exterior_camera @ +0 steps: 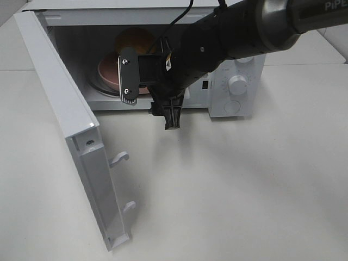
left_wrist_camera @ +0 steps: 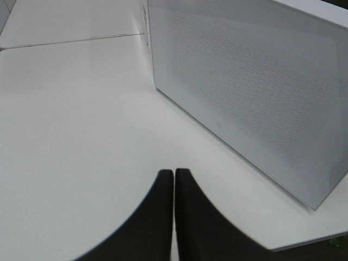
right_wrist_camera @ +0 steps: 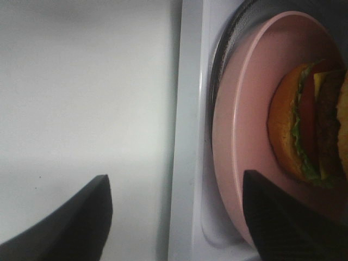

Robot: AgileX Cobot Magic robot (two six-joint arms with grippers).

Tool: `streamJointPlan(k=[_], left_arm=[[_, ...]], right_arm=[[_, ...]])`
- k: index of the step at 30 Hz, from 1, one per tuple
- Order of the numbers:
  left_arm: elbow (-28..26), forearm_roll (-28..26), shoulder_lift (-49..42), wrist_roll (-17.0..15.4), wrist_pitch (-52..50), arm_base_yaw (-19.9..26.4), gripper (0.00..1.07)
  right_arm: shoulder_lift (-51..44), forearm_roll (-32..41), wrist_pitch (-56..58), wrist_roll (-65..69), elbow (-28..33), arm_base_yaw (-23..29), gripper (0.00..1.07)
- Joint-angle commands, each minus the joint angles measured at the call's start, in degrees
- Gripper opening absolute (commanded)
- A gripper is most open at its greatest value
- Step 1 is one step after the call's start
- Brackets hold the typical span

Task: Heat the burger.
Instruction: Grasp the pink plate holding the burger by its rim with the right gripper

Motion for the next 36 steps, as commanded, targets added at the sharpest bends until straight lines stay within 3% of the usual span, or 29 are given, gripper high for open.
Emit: streamJointPlan(k=[1, 12, 20, 36], left_arm=[[0.2, 0.0, -1.0, -0.3, -0.5, 0.1, 0.00], [0.2, 0.0, -1.0, -0.3, -0.5, 0.1, 0.00], [0.2, 0.0, -1.0, -0.3, -0.5, 0.1, 0.00], [0.2, 0.0, -1.0, -0.3, -0.5, 0.1, 0.00]], right_arm=[[1.0, -2.9, 0.5, -0.2, -1.5, 0.2, 0.63], [2.1, -6.5, -4.2, -0.1, -1.9, 0.0, 0.63], [5.8, -9.3, -3.4, 5.4, -5.3, 0.0, 0.63], [10.5, -10.5, -4.6, 5.6, -6.4, 0.0, 0.61]])
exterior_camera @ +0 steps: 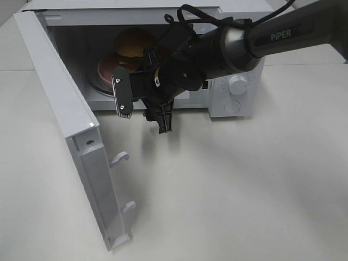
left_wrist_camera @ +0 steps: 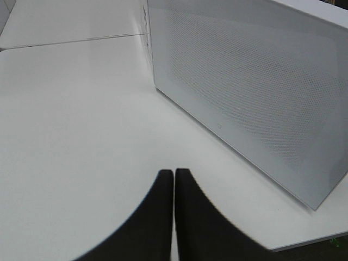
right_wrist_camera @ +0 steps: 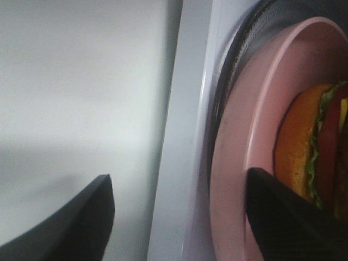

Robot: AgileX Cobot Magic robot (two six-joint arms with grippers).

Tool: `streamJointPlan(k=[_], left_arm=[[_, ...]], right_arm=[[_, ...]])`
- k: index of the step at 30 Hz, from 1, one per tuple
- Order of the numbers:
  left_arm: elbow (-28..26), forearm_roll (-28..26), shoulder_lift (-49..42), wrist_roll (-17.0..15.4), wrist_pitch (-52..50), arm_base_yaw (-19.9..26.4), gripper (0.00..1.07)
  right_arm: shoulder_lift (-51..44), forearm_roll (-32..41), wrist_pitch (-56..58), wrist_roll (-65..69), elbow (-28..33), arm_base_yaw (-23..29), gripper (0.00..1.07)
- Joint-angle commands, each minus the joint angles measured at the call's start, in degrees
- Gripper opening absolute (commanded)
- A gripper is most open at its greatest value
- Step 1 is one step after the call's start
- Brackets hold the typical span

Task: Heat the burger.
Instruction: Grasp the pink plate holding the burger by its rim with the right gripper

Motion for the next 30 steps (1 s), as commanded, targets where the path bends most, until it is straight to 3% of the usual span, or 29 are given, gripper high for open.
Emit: streamJointPlan(k=[1, 12, 27, 30], left_arm=[[0.2, 0.0, -1.0, -0.3, -0.5, 0.1, 0.00], [0.2, 0.0, -1.0, -0.4, -0.5, 0.1, 0.00], [0.2, 0.0, -1.0, -0.4, -0.5, 0.1, 0.00], [0.2, 0.0, -1.0, -0.4, -0.5, 0.1, 0.00]], right_arm=[[0.9, -0.1, 0.6, 0.6, -0.2, 0.0, 0.61], [2.6, -0.1, 0.2, 0.6, -0.3, 0.0, 0.55], [2.6, -0.1, 0.7, 0.7, -0.3, 0.0, 0.55], [2.6, -0.1, 0.7, 0.7, -0.3, 0.0, 0.49]])
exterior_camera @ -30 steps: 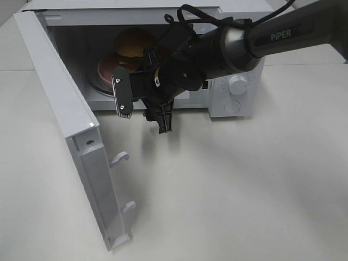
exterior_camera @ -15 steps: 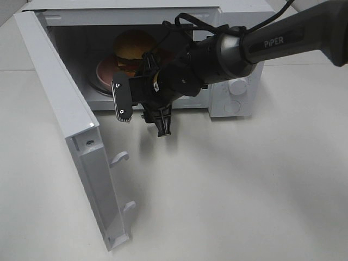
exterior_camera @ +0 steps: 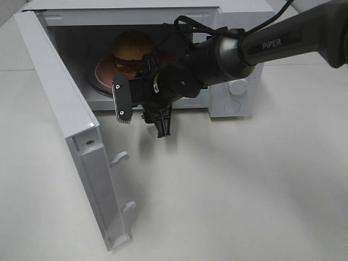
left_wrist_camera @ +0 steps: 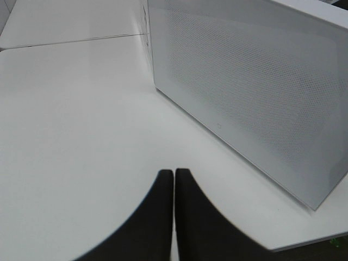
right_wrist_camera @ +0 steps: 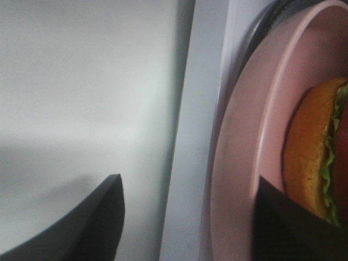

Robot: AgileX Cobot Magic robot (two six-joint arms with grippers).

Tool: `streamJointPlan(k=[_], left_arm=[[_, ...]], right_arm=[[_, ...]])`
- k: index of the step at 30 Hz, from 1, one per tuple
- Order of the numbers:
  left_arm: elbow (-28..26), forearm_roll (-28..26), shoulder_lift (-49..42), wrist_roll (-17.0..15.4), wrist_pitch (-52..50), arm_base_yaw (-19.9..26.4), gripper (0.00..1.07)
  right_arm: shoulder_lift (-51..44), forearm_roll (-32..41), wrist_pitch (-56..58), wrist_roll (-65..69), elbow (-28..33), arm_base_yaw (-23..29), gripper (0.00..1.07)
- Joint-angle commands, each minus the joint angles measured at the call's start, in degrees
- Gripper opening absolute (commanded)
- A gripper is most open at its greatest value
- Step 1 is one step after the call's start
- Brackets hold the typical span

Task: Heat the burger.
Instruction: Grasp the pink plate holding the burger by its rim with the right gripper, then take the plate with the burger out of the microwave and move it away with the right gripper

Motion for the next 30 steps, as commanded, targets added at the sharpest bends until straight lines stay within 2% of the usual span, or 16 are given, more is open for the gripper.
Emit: streamJointPlan(k=[1, 2, 4, 6, 7, 8, 12, 15, 24, 30], left_arm=[[0.2, 0.0, -1.0, -0.3, -0.5, 0.1, 0.00], [0.2, 0.0, -1.0, -0.3, -0.5, 0.1, 0.00], [0.2, 0.0, -1.0, -0.3, -0.5, 0.1, 0.00], [0.2, 0.0, -1.0, -0.3, -0.5, 0.1, 0.00], [0.2, 0.0, -1.0, -0.3, -0.5, 0.1, 0.00], [0.2, 0.0, -1.0, -0.3, -0.5, 0.1, 0.00], [0.2, 0.0, -1.0, -0.3, -0.5, 0.1, 0.00], [0.2, 0.0, -1.0, -0.3, -0.5, 0.1, 0.00], [0.2, 0.0, -1.0, -0.3, -0.5, 0.1, 0.00], [0.2, 0.0, -1.0, -0.3, -0.5, 0.1, 0.00]], right_arm=[[0.5, 0.2, 2.3, 0.4, 0.0, 0.0, 0.46], [0.5, 0.2, 2.3, 0.4, 0.0, 0.0, 0.46], [0.5, 0.2, 2.4, 0.5, 0.0, 0.0, 0.31], [0.5, 0.2, 2.5, 0.5, 0.0, 0.0, 0.27], [0.5, 0.2, 2.9, 0.6, 0.0, 0.0, 0.20], [0.5, 0.2, 2.9, 0.6, 0.0, 0.0, 0.20], [0.5, 0.2, 4.2, 0.6, 0.0, 0.0, 0.05], [0.5, 0.2, 4.9, 0.6, 0.0, 0.0, 0.00], [-1.5, 0.2, 6.4, 0.1, 0.0, 0.1, 0.00], [-4.2, 0.3, 9.5, -5.7, 0.0, 0.2, 0.00]])
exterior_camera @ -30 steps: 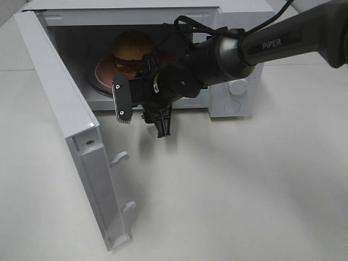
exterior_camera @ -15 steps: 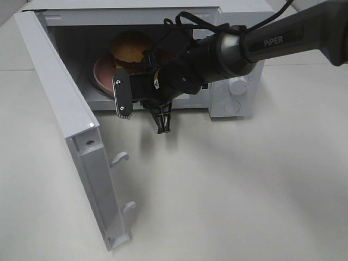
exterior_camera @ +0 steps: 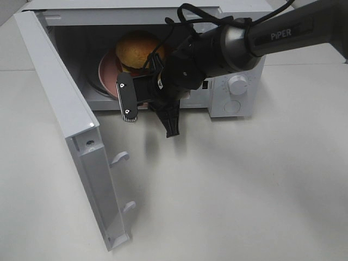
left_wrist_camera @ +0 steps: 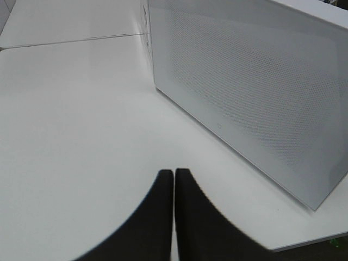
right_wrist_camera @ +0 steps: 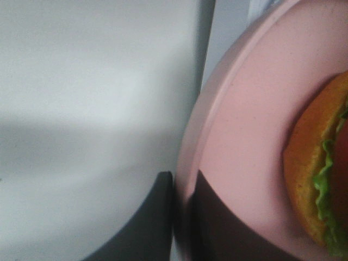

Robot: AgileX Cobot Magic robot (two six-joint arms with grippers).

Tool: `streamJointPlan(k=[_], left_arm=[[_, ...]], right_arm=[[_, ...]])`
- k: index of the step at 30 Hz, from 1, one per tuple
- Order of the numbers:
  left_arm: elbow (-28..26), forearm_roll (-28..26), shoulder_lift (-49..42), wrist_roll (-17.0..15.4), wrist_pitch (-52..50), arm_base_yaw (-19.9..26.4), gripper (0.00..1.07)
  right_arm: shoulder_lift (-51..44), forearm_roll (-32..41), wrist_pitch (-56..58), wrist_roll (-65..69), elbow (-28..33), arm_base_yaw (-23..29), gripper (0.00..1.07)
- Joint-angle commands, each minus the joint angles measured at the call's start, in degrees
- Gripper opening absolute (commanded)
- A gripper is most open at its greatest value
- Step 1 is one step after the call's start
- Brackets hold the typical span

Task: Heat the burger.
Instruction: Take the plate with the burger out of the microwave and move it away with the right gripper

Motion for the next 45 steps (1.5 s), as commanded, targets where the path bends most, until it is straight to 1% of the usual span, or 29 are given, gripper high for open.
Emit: streamJointPlan(k=[1, 12, 15, 16, 17, 19, 20, 21, 22, 23, 25, 28, 30, 31, 33, 35, 36, 39, 41, 42, 44, 45], left_arm=[[0.2, 0.0, -1.0, -0.3, -0.5, 0.1, 0.00], [0.2, 0.0, -1.0, -0.3, -0.5, 0.1, 0.00], [0.2, 0.0, -1.0, -0.3, -0.5, 0.1, 0.00], [0.2, 0.0, -1.0, -0.3, -0.5, 0.1, 0.00], [0.2, 0.0, -1.0, -0.3, -0.5, 0.1, 0.00], [0.2, 0.0, -1.0, -0.3, -0.5, 0.1, 0.00], [0.2, 0.0, -1.0, -0.3, -0.5, 0.1, 0.00], [0.2, 0.0, -1.0, -0.3, -0.5, 0.1, 0.00], [0.2, 0.0, -1.0, -0.3, -0.5, 0.1, 0.00], [0.2, 0.0, -1.0, -0.3, -0.5, 0.1, 0.00], [0.2, 0.0, -1.0, -0.3, -0.5, 0.1, 0.00], [0.2, 0.0, -1.0, -0.3, -0.5, 0.1, 0.00], [0.2, 0.0, -1.0, -0.3, -0.5, 0.1, 0.00], [0.2, 0.0, -1.0, -0.3, -0.5, 0.1, 0.00], [0.2, 0.0, -1.0, -0.3, -0.5, 0.1, 0.00], [0.2, 0.0, -1.0, -0.3, -0.5, 0.1, 0.00], [0.2, 0.0, -1.0, -0.3, -0.5, 0.1, 0.00], [0.2, 0.0, -1.0, -0.3, -0.5, 0.1, 0.00], [0.2, 0.0, -1.0, -0.3, -0.5, 0.1, 0.00], [0.2, 0.0, -1.0, -0.3, -0.5, 0.1, 0.00], [0.2, 0.0, -1.0, -0.3, -0.5, 0.1, 0.00], [0.2, 0.0, -1.0, -0.3, -0.5, 0.1, 0.00]], right_arm=[[-1.9, -0.1, 1.7, -3.9, 0.0, 0.3, 0.00], [-5.7, 0.0, 3.9, -7.2, 0.0, 0.3, 0.00], [-6.9, 1.8, 5.1, -8.7, 0.0, 0.3, 0.00], [-7.7, 4.2, 5.9, -10.8, 0.0, 0.3, 0.00], [-7.7, 4.2, 5.9, -10.8, 0.0, 0.3, 0.00], [-8.7, 8.9, 6.2, -15.5, 0.2, 0.3, 0.00], [-8.7, 8.9, 6.2, -15.5, 0.2, 0.3, 0.00], [-9.7, 11.7, 6.0, -19.4, 1.0, 0.4, 0.00], [-10.2, 12.7, 6.0, -21.3, 1.7, 0.9, 0.00], [-10.2, 12.7, 6.0, -21.3, 1.7, 0.9, 0.00], [-11.6, 12.7, 5.6, -24.3, 4.1, 1.0, 0.00], [-12.4, 12.7, 4.7, -24.2, 5.6, 1.6, 0.00], [-13.9, 12.0, 4.2, -24.5, 7.6, 1.8, 0.00], [-13.9, 12.0, 4.2, -24.5, 7.6, 1.8, 0.00], [-16.3, 11.9, 2.2, -24.6, 11.5, 2.6, 0.00], [-16.9, 11.8, 1.8, -24.6, 12.3, 2.9, 0.00], [-18.2, 11.7, 1.1, -24.6, 14.6, 3.0, 0.00], [-18.9, 11.6, 0.9, -24.6, 15.5, 3.0, 0.00], [-20.9, 10.3, -0.5, -24.9, 19.1, 3.0, 0.00], [-20.9, 10.3, -0.5, -24.9, 19.1, 3.0, 0.00], [-22.3, 8.7, -0.5, -24.8, 21.9, 3.0, 0.00], [-22.3, 8.7, -0.5, -24.8, 21.9, 3.0, 0.00]])
